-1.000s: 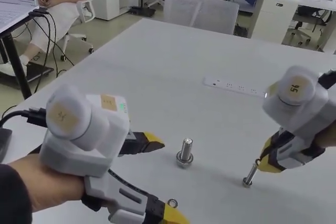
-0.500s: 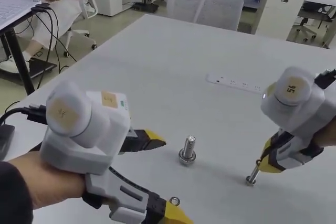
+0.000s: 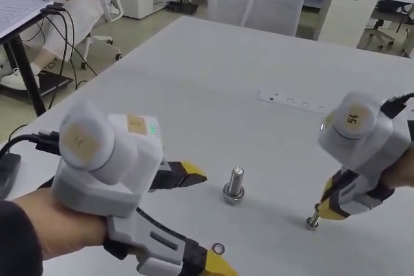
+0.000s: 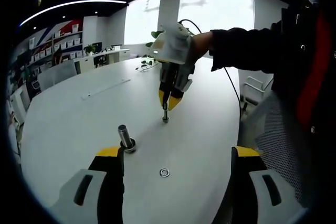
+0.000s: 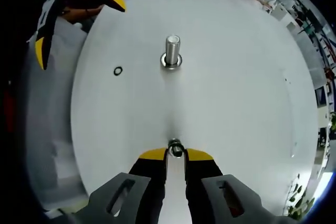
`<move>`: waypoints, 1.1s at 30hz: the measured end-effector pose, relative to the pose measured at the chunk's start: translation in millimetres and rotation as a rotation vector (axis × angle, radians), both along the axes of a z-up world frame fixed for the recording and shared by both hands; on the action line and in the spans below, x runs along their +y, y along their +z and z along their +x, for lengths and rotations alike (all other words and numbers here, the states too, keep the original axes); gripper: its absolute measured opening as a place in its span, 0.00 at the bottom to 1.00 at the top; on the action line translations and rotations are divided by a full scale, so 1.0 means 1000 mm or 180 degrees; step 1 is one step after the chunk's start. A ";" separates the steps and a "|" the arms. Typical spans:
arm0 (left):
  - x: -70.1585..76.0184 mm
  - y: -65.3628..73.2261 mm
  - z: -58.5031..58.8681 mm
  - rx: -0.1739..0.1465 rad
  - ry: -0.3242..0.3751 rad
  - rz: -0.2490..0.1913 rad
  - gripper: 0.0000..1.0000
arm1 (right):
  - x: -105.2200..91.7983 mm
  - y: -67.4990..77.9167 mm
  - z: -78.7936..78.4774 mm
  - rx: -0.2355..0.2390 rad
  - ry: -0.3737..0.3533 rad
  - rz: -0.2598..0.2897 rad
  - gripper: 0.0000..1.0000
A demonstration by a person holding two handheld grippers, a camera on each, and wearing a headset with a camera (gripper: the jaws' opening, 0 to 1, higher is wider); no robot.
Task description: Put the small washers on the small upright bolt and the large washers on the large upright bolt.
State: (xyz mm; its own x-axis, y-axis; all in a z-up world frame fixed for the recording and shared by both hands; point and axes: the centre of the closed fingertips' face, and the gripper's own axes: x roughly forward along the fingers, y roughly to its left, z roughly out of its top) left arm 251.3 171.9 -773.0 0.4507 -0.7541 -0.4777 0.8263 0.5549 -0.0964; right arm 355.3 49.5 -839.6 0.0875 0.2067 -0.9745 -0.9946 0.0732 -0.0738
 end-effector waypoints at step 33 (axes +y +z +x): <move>0.001 -0.002 0.002 0.0012 0.0024 0.0005 0.84 | -0.004 -0.031 0.003 0.0119 -0.0013 -0.0096 0.16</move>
State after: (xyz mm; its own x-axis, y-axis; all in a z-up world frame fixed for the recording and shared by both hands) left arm 252.9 172.9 -774.5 0.4544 -0.7500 -0.4806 0.8218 0.5611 -0.0987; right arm 358.4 45.1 -870.2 0.0516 0.1769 -0.9829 -0.9964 0.0756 -0.0387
